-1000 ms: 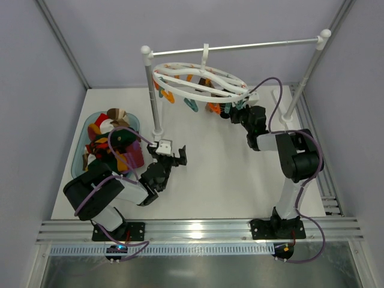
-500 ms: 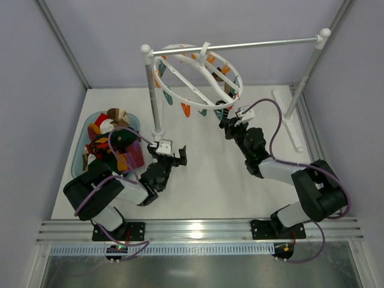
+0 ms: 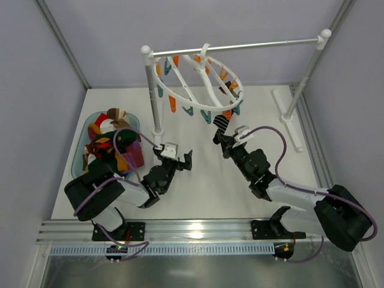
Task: Remove the socks clipped to the hanger
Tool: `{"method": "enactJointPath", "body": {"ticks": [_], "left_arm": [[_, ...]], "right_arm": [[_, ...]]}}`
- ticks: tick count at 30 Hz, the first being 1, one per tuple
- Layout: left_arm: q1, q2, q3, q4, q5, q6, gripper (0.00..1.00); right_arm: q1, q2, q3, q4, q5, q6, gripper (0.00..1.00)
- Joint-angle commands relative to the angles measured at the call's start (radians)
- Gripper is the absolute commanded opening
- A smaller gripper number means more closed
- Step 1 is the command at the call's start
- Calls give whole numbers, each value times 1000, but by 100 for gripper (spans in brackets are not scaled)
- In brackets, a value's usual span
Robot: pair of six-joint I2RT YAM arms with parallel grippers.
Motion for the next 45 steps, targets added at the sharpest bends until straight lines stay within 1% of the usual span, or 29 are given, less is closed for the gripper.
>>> {"method": "enactJointPath", "body": {"ticks": [1,5,6,8,13,18,22,28,31,33,36,37,45], "left_arm": [[-10,-1,22,256,22,15,100],[-17,1,22,256,39,7,100],[-18,1,22,256,39,7,100],[-20,1,20,256,41,7,100],[-24,5,22,256,52,4,100],[-27,-2,25,256,71,-4,100],[-29,-44,19,253,111,-25,100],[-29,-137,28,188,214,-94,100],[-29,-171,29,175,236,-116,100],[-29,-215,42,143,259,-125,100],[-29,-268,71,54,303,-168,100],[-29,-275,78,23,314,-186,100],[-29,-257,125,-13,401,-255,100]], "right_arm": [[73,-85,-33,54,66,-46,4],[156,-155,-76,40,105,-75,4],[193,-172,-79,30,128,-90,4],[222,-213,-88,8,143,-104,4],[308,-279,-110,-29,267,-164,4],[363,-352,-122,-58,281,-184,4],[420,-362,-119,-69,289,-225,4],[448,-316,-88,-90,298,-247,4],[460,-301,-78,-104,306,-256,4],[463,-303,-75,-116,303,-258,4],[466,-306,-75,-130,293,-258,4],[466,-306,-73,-136,289,-261,4],[469,-301,-71,-145,280,-265,4]]}}
